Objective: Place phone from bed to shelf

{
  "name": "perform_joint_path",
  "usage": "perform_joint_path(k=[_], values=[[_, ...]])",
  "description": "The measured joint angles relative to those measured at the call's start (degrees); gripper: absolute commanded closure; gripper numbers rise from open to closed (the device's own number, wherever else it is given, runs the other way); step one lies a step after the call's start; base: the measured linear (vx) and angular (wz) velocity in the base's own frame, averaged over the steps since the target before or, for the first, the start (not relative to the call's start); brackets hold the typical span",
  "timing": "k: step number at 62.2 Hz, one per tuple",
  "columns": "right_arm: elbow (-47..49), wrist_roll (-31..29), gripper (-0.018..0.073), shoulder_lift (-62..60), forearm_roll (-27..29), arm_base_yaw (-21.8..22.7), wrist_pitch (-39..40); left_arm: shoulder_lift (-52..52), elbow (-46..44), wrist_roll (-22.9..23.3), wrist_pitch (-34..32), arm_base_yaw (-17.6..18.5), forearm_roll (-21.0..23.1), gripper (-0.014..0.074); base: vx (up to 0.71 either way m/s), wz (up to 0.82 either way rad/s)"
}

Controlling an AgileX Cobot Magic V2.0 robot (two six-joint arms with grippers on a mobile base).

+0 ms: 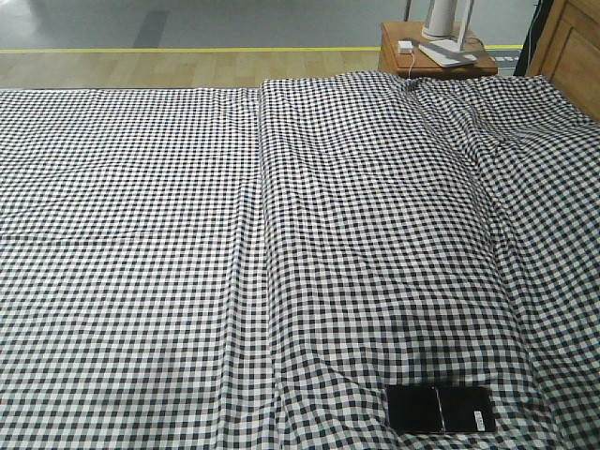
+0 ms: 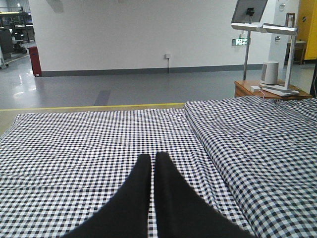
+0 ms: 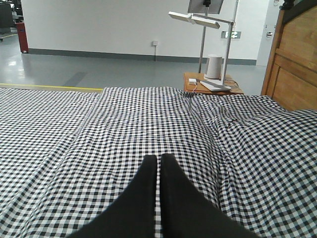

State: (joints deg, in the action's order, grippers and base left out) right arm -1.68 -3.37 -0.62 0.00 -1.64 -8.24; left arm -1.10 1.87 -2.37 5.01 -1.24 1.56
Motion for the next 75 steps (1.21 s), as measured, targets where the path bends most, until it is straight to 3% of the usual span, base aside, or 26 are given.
perform_joint_path(k=[75], values=[[0.0, 0.0, 0.0564, 0.0, 0.0, 0.0, 0.0, 0.0, 0.0, 0.0, 0.0, 0.0, 0.0, 0.0595, 0.0, 0.0]])
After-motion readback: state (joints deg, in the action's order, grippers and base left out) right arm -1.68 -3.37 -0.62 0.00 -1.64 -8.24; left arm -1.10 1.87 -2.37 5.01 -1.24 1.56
